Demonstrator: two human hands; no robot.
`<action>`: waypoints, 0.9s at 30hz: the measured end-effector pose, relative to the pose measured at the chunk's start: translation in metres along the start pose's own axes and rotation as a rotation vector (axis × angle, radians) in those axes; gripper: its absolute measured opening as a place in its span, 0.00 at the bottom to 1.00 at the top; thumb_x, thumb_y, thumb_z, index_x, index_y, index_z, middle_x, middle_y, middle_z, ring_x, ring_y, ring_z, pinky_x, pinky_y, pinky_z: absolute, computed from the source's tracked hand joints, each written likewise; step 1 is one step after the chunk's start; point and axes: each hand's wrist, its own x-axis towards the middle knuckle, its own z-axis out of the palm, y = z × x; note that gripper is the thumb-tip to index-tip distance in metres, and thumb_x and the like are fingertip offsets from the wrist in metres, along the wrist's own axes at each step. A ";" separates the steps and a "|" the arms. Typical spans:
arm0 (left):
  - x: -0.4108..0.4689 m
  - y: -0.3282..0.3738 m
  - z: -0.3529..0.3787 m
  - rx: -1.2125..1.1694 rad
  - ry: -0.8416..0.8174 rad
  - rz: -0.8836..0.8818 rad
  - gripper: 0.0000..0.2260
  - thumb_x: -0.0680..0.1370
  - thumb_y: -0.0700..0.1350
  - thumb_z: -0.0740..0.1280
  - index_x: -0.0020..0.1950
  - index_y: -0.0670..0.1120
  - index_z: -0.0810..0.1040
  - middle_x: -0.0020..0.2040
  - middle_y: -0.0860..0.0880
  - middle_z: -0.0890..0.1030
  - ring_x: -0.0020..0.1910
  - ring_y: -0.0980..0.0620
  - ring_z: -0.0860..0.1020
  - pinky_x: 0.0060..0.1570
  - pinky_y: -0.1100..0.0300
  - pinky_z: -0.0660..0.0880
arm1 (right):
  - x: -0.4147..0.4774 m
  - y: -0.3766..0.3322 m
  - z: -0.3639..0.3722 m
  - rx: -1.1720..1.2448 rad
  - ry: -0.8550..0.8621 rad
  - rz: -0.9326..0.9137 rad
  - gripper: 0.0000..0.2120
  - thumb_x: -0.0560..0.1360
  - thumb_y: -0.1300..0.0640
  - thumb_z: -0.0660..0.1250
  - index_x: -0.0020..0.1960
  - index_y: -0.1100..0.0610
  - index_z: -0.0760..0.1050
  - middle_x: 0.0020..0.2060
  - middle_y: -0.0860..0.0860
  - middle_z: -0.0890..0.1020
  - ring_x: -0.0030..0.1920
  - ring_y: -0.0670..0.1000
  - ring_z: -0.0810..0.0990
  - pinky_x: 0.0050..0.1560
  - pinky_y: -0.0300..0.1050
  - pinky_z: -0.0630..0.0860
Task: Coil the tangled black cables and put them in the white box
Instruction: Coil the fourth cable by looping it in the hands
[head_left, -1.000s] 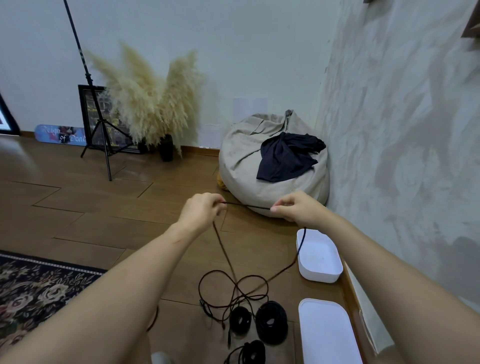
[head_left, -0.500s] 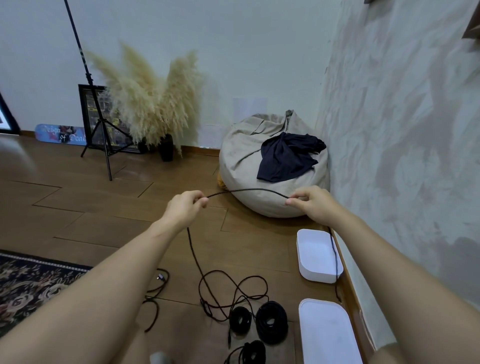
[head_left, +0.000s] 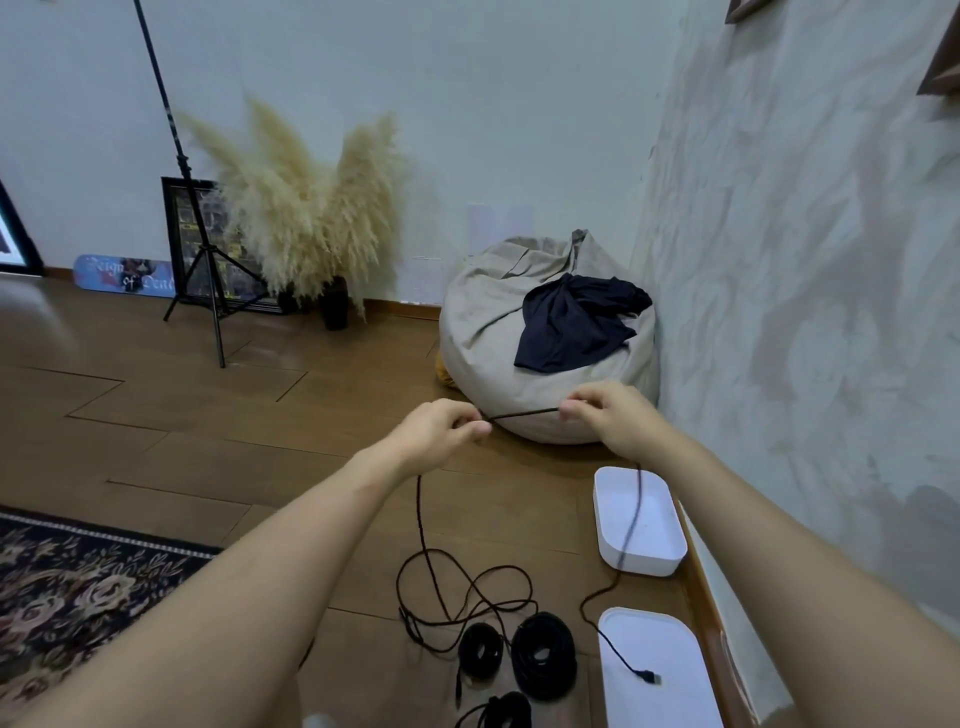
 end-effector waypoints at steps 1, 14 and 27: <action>-0.002 -0.007 -0.005 0.006 -0.005 -0.033 0.13 0.84 0.56 0.62 0.46 0.53 0.82 0.41 0.51 0.79 0.39 0.53 0.76 0.39 0.58 0.70 | 0.000 0.008 -0.003 -0.069 0.020 0.033 0.12 0.82 0.47 0.64 0.44 0.48 0.82 0.42 0.50 0.84 0.46 0.54 0.81 0.50 0.54 0.76; 0.004 0.003 -0.004 0.099 0.110 0.085 0.10 0.84 0.55 0.64 0.47 0.54 0.81 0.36 0.55 0.79 0.35 0.58 0.75 0.36 0.58 0.69 | -0.002 -0.021 0.002 -0.053 -0.009 -0.081 0.08 0.83 0.51 0.64 0.45 0.45 0.77 0.37 0.42 0.78 0.41 0.45 0.76 0.41 0.42 0.69; -0.001 -0.001 -0.016 0.042 0.150 0.051 0.13 0.85 0.55 0.62 0.46 0.50 0.79 0.34 0.55 0.76 0.34 0.56 0.73 0.35 0.58 0.67 | -0.008 -0.019 -0.021 -0.095 0.136 -0.068 0.08 0.82 0.51 0.64 0.48 0.48 0.82 0.42 0.44 0.84 0.45 0.49 0.80 0.48 0.48 0.73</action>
